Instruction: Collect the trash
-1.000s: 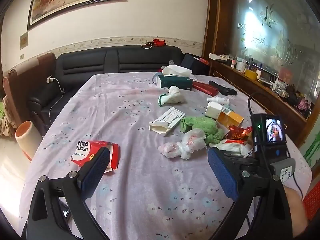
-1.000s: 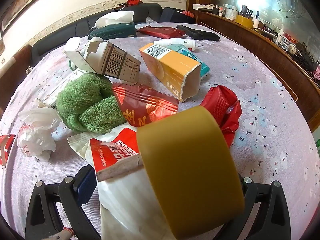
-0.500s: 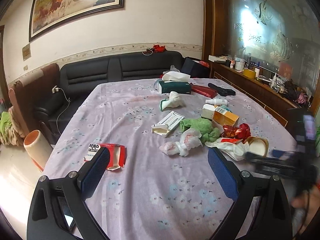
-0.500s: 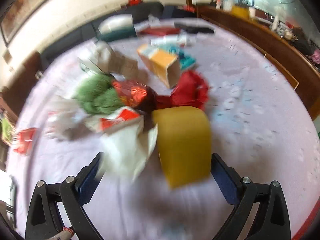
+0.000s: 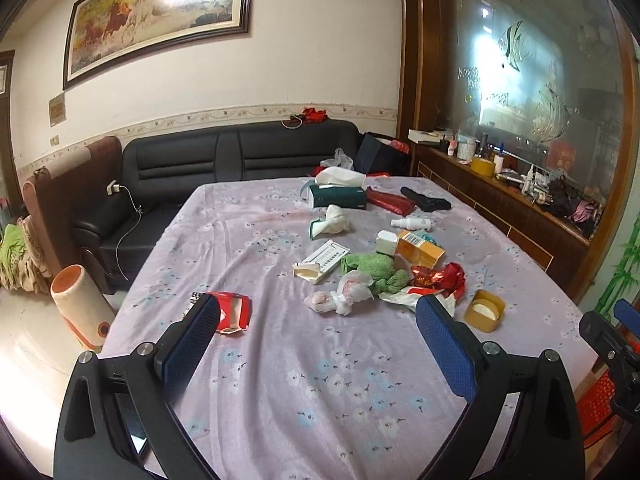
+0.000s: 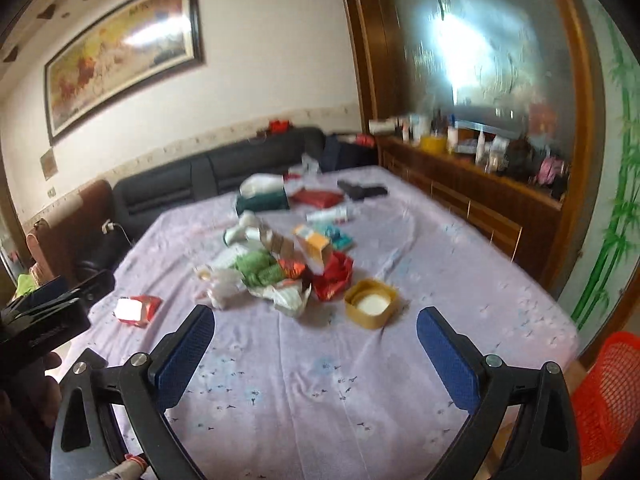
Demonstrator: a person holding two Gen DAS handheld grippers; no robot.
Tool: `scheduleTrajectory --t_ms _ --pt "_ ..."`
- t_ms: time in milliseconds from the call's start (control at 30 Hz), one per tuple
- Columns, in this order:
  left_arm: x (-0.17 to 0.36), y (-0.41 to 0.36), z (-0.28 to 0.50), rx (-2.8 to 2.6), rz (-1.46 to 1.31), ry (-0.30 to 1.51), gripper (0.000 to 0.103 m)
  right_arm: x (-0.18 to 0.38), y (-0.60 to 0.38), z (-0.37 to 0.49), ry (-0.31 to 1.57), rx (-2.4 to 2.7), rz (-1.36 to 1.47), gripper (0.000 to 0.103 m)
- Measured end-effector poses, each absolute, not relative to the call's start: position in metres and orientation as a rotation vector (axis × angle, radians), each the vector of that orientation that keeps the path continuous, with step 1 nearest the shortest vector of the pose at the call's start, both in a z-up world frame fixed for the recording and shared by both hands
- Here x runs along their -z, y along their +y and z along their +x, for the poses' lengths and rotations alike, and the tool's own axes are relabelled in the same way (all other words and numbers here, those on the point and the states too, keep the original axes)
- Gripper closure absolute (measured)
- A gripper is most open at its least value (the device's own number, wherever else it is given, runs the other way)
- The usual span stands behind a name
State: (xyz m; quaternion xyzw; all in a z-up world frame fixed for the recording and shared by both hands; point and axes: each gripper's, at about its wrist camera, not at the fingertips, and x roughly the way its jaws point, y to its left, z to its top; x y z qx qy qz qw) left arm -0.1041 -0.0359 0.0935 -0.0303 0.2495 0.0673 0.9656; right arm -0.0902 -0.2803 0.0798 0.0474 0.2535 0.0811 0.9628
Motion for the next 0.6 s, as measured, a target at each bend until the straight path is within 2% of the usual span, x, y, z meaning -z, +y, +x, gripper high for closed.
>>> scheduleTrajectory --t_ms 600 --pt "-0.127 -0.043 -0.153 -0.122 -0.046 0.440 0.005 -0.113 -0.271 -0.144 0.376 -0.180 0.081 0.000"
